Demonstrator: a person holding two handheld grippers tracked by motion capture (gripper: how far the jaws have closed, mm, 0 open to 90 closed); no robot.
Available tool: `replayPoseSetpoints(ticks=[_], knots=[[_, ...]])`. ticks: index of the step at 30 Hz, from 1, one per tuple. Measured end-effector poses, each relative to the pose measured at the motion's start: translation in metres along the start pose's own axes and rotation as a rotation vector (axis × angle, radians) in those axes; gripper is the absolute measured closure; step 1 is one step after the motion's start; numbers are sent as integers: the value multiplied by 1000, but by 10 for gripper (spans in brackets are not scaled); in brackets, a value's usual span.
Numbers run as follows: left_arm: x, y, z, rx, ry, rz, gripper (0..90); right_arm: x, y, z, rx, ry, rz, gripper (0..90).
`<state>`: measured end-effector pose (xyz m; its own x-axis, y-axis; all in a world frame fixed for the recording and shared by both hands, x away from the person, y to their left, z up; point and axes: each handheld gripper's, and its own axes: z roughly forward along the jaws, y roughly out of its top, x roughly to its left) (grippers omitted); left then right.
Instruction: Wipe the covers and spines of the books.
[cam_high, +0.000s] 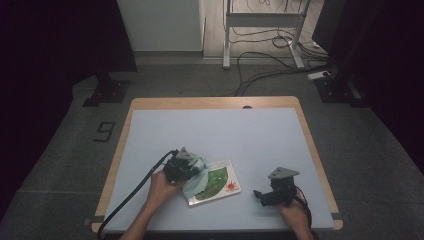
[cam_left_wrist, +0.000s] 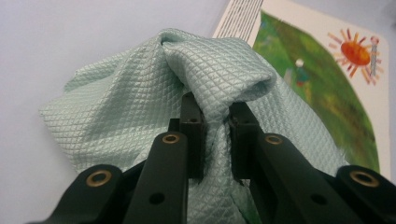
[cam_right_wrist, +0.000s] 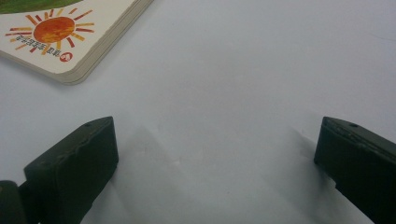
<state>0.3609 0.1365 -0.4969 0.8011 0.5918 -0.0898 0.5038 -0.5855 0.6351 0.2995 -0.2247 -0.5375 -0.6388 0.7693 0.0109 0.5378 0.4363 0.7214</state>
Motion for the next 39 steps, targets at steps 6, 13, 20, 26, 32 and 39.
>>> replayPoseSetpoints(ticks=[6,13,20,26,32,39], knots=[[-3,15,14,8,-23,11,795,0,0,0,0,0,0,0],[-8,32,30,2,-52,25,794,0,0,0,0,0,-1,0],[-10,46,43,13,-58,37,795,0,0,0,0,0,-1,0],[-14,56,52,17,-59,55,795,0,0,0,0,0,-1,0],[-21,65,61,15,-69,77,794,0,0,0,0,0,0,0],[-27,70,67,16,-77,93,792,0,0,0,0,0,0,0]])
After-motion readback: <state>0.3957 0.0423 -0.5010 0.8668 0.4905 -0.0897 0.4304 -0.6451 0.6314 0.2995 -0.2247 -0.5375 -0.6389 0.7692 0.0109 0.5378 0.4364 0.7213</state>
